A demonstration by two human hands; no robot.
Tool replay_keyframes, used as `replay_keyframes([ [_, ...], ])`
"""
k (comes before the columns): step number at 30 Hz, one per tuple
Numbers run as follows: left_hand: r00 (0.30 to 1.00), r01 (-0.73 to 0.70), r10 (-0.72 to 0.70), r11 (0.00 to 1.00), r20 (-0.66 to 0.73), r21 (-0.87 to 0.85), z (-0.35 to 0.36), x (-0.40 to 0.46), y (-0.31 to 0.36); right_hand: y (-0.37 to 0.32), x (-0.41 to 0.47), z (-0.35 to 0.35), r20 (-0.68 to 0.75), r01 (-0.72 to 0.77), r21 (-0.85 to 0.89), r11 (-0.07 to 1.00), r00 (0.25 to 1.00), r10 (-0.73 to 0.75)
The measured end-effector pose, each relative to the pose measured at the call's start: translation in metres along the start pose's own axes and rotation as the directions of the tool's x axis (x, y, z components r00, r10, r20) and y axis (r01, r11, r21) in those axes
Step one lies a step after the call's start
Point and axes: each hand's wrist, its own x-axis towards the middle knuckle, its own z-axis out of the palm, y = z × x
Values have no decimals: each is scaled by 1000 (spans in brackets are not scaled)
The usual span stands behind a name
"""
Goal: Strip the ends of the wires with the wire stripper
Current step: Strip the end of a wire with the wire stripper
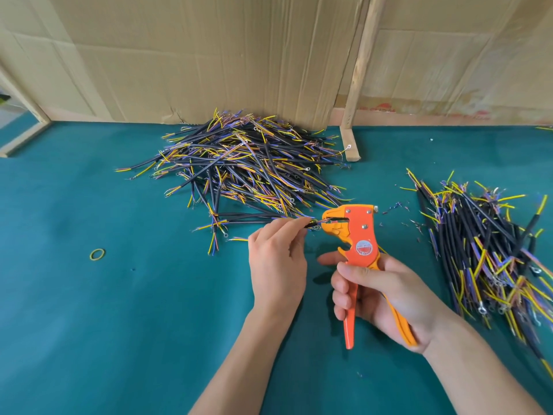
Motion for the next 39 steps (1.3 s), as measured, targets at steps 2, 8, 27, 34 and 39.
replay_keyframes([
  [2, 1000, -2, 2, 1000, 7, 6, 0, 0, 0, 0, 0, 0, 1, -5, 1, 1000, 1000, 5],
  [8, 1000, -7, 7, 1000, 3, 17, 0, 0, 0, 0, 0, 1, -10, -14, 0, 1000, 1000, 14],
  [27, 999, -6, 7, 1000, -39, 17, 0, -1, -1, -2, -1, 2, -115, 81, 191, 978, 992, -60],
  [34, 999, 10, -9, 1000, -40, 27, 0, 0, 0, -5, -5, -8, -93, 79, 282, 956, 994, -55],
  [39, 999, -13, 13, 1000, -32, 28, -1, -1, 2, 1, -6, 4, 7, -29, 143, 989, 1000, 29],
])
